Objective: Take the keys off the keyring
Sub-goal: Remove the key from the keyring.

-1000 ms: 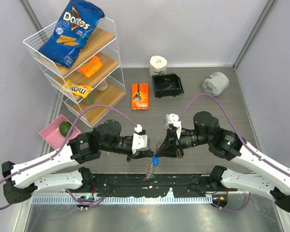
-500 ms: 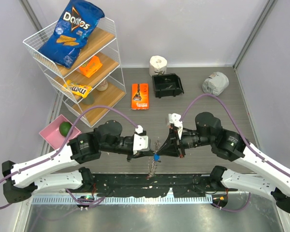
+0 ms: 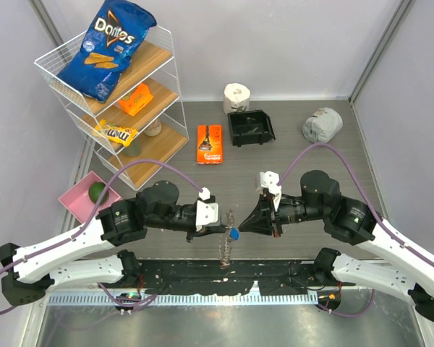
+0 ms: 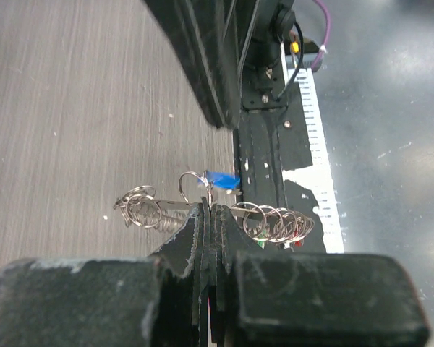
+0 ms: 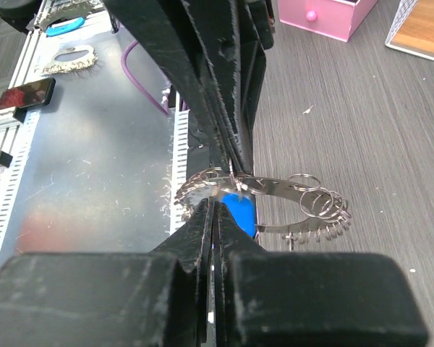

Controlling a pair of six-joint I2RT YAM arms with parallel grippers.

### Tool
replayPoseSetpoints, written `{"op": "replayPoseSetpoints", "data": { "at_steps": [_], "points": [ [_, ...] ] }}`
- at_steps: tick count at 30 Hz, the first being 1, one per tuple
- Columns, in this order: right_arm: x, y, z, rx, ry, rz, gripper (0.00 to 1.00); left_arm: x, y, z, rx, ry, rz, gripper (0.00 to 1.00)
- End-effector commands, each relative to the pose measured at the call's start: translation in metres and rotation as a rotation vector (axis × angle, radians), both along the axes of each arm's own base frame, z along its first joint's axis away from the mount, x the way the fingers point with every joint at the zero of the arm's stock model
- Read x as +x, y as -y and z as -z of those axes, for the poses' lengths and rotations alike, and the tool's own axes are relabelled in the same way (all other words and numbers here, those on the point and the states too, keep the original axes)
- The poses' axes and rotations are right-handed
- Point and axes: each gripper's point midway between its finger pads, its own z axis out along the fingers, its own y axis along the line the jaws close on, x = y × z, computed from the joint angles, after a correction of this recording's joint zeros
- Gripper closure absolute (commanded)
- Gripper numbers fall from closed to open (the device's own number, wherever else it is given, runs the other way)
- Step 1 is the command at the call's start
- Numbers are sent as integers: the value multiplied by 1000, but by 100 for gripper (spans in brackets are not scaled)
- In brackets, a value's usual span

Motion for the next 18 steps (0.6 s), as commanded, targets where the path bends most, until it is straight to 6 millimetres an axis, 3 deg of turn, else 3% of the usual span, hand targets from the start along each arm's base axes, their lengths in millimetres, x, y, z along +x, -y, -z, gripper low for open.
{"op": "replayPoseSetpoints", "data": {
  "at_steps": [1,8,11,13,18],
  "points": [
    [-9,3,-28,74,67,-47,95,-2,-2,-13,-26,-2,-1,100],
    [-11,0,-24,54,44,-71,94,-12,-1,-23,-49,-19,50,100],
    [-12,2,-23,60,51,-67,63,-14,-4,-25,-63,-16,53,100],
    [-12,3,-21,74,62,-63,56,-14,-5,-29,-73,-20,44,100],
    [-14,1,-9,121,48,-46,50,-7,-9,-40,-48,-62,-27,100]
  ]
}}
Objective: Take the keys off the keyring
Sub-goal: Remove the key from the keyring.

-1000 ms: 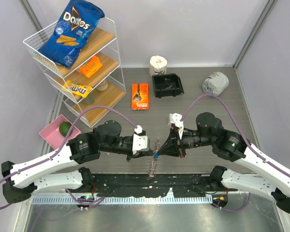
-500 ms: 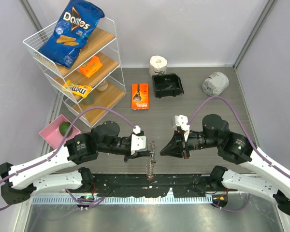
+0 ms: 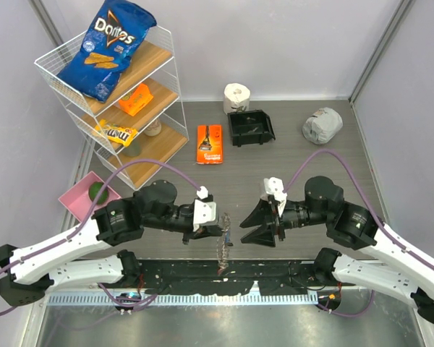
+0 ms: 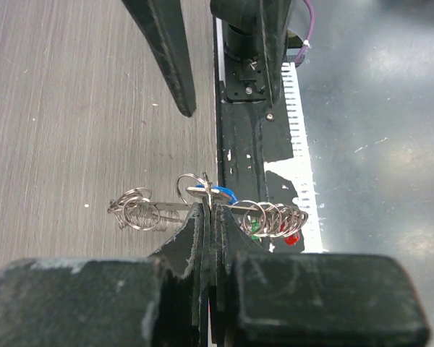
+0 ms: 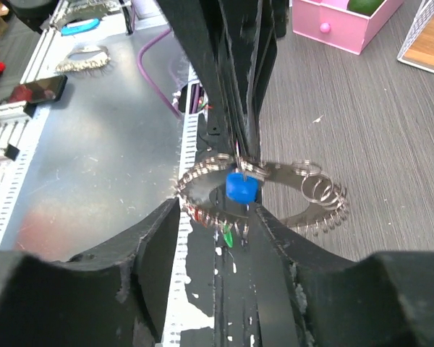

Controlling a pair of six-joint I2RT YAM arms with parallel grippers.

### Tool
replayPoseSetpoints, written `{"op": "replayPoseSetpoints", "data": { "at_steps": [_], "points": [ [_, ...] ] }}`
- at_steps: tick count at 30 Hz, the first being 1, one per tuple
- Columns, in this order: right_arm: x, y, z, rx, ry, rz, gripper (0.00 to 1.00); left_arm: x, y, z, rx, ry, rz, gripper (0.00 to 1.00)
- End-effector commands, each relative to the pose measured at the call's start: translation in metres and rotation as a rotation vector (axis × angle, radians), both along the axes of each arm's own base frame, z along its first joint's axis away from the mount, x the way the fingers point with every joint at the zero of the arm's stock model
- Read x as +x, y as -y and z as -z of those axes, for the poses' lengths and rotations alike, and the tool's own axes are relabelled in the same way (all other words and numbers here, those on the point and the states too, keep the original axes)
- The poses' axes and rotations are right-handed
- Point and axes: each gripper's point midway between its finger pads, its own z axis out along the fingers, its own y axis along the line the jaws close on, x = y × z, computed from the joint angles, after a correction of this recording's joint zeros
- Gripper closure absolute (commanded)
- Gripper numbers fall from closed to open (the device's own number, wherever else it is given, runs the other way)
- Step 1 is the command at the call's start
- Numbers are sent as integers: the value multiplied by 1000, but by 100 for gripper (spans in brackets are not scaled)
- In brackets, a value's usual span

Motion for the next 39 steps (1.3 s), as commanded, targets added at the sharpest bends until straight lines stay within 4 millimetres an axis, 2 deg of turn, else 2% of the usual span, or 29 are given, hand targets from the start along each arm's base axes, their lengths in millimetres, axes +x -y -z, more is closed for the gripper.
{"op": "replayPoseSetpoints", "data": {
  "at_steps": [1,4,7,16,30,33,38,39],
  "points": [
    [0,-6,-7,97,25,18,49,7,0,-47,-75,-16,-72,100],
    [3,-9,-6,171,59,65,41,12,-2,-49,-47,-59,-138,100],
    [17,-10,-4,228,91,170,38,16,-5,-54,-50,-100,-198,100],
    [26,-11,-12,380,199,249,42,10,-2,-66,-85,-172,-200,100],
    [20,-33,-2,358,267,215,46,-3,11,-73,-132,-213,-110,100],
    [17,-38,1,342,266,192,48,-4,10,-75,-143,-211,-106,100],
    [14,-36,-4,346,270,184,72,-4,9,-72,-137,-204,-103,100],
    [13,-34,-2,334,267,182,74,-3,8,-71,-136,-198,-108,100]
  ]
}}
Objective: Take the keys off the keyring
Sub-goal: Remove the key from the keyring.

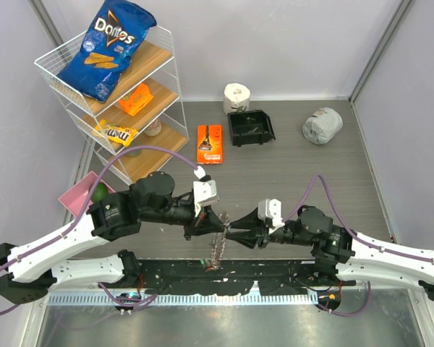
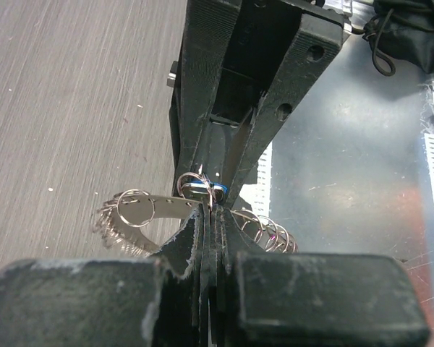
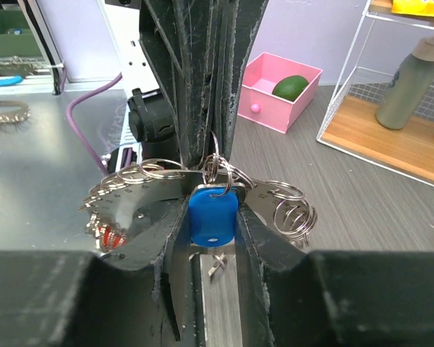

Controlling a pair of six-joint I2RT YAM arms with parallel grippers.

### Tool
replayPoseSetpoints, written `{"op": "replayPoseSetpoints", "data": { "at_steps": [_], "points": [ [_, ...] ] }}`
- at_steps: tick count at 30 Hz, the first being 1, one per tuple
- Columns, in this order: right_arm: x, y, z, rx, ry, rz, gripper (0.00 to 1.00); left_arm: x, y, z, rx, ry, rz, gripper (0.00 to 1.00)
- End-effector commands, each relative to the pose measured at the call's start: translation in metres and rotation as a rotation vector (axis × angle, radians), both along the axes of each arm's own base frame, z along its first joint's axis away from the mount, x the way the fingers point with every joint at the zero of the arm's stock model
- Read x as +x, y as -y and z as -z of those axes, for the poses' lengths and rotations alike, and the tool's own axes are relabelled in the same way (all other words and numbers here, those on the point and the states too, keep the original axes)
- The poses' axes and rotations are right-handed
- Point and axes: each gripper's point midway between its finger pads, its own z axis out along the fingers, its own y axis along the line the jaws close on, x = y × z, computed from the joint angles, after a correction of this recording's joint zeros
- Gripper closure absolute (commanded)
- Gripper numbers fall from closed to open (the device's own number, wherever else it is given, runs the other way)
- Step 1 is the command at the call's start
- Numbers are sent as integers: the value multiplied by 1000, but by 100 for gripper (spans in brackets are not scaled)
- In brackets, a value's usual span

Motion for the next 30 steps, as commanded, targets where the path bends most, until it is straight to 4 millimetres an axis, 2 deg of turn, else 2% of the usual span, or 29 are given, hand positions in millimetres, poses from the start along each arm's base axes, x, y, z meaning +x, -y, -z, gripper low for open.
{"op": "replayPoseSetpoints", "data": {
  "at_steps": [1,2,7,15,23,30],
  "points": [
    [-2,6,-35,73,39,5,79,-2,5,-31,-124,55,26,100],
    [-3,8,-29,43,29,2,81,-1,5,-29,-119,61,24,100],
    [-12,15,-27,-19,-28,-30,94,2,3,-24,-115,109,28,100],
    [-27,16,-37,-29,-108,-94,95,6,3,-7,-82,196,70,100],
    [-15,9,-47,-89,-125,-45,95,9,6,9,-21,222,97,100],
    [-2,14,-56,-107,-145,25,95,9,5,23,15,262,109,100]
  ]
}}
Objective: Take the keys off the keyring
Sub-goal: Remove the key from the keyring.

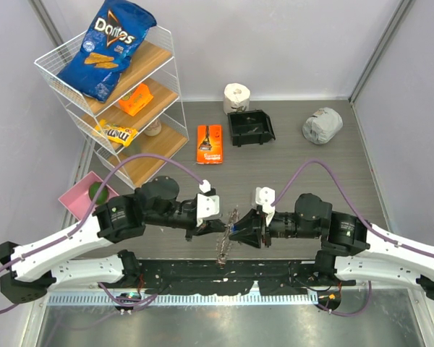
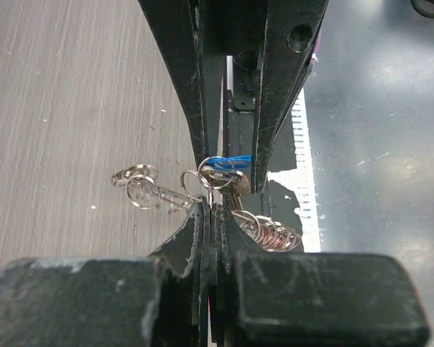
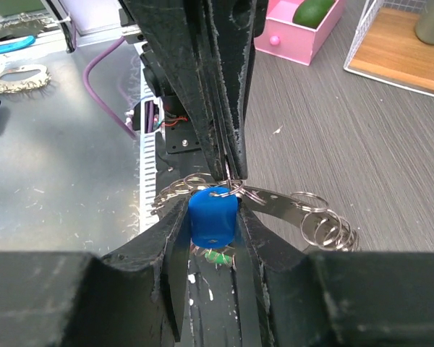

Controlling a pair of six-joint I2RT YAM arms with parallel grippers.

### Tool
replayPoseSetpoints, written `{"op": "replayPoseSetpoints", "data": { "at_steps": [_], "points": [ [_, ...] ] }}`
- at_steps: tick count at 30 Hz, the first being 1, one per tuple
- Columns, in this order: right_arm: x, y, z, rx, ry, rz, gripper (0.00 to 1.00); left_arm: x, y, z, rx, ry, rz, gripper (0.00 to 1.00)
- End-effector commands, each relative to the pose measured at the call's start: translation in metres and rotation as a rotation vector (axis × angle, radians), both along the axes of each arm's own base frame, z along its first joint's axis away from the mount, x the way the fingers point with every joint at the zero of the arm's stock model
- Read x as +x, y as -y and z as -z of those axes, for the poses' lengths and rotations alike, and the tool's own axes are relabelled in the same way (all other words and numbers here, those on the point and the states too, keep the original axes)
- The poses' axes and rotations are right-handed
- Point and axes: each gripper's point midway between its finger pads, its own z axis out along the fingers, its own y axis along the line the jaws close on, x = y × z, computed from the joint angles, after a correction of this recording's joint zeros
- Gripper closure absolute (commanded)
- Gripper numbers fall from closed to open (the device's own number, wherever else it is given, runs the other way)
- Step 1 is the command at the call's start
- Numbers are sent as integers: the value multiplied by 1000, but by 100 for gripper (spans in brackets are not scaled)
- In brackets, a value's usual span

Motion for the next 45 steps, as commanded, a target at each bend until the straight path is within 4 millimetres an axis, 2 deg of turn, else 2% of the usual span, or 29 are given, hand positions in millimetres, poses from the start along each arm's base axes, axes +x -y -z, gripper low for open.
{"op": "replayPoseSetpoints", "data": {
  "at_steps": [1,18,28,32,36,42,44,45],
  "points": [
    [11,3,-50,113,25,55,95,2,2,4,7,59,10,100],
    [45,9,-57,108,-164,130,93,17,2,26,81,200,-31,100],
    [38,-3,-72,126,-481,-96,95,21,5,35,61,238,-32,100],
    [43,-1,-77,162,-524,-109,95,20,5,35,16,259,-28,100],
    [46,4,-91,249,-577,-141,95,22,3,37,-5,276,-32,100],
    [54,3,-98,338,-746,-156,95,21,4,38,-44,280,-27,100],
    [58,3,-102,370,-787,-138,89,19,7,36,-61,269,-19,100],
    [60,2,-102,383,-808,-125,80,18,7,36,-67,264,-14,100]
  ]
}}
